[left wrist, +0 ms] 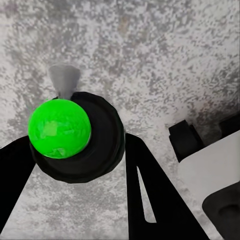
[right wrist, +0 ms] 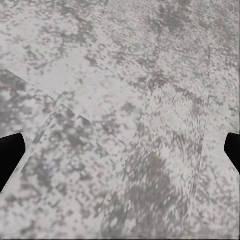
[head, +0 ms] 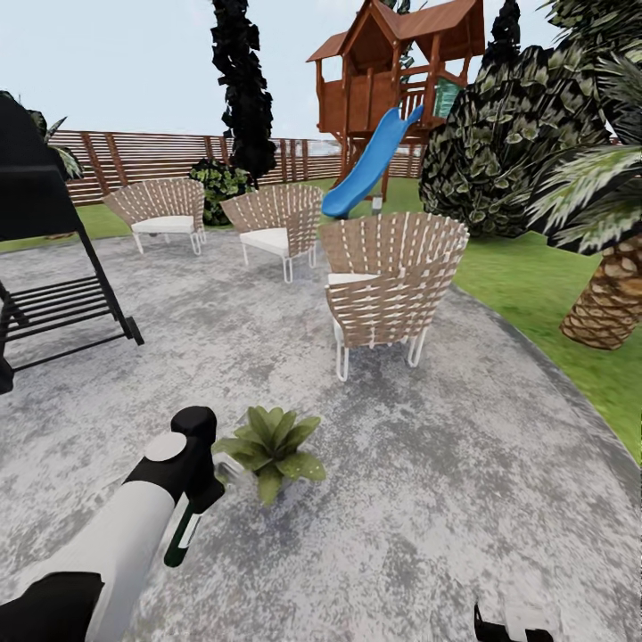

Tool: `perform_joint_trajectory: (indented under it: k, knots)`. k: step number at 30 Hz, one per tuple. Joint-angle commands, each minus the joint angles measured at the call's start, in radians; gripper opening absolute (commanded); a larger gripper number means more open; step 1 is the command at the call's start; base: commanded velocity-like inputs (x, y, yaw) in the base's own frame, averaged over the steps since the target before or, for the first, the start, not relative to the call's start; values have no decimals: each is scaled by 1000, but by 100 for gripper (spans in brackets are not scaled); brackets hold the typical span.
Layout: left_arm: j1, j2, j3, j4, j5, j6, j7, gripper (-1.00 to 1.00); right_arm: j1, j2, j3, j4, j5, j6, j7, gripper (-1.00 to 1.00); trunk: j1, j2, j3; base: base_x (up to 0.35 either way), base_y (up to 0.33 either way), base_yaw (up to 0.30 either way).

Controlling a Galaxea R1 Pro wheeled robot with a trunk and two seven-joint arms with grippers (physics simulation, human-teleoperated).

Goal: Pick up the pesticide atomizer in the garden and spray insectifuge to fully cover both potted plants in the garden.

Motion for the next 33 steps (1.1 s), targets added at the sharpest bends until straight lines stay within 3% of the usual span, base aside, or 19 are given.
perform_joint_trajectory:
  k: [1, 9, 17, 25, 27, 29, 33]
  knots:
    - [0, 0, -1, -1, -9, 11, -10, -100, -1, 0, -5, 2, 11, -3, -6, 100, -1, 0, -1, -264, 185, 0]
    - [-18, 0, 0, -1, -9, 15, -10, -100, -1, 0, -5, 3, 11, -3, -6, 100, -1, 0, -1, -97, 270, 0]
    - [-38, -6, 1, -1, -9, 19, -12, -100, -1, 0, -5, 3, 11, -3, -6, 100, -1, 0, -1, 182, 286, -11]
    - [-34, 1, 2, -1, -9, 20, -10, -100, -1, 0, -5, 2, 11, -3, -6, 100, -1, 0, -1, 153, 161, -233]
    - [-33, 13, 4, -1, -8, 19, -8, -100, -1, 0, -5, 2, 11, -3, -6, 100, -1, 0, -1, 14, 14, -263]
    - [-35, 32, 33, -1, -6, 17, -9, -100, -1, 0, -5, 2, 11, -4, -6, 100, -1, 0, -1, 4, 4, -161]
    - [-31, 41, 80, -1, 2, 14, -8, -100, -1, 0, -5, 2, 11, -5, -7, 100, -1, 0, -1, 1, 1, -36]
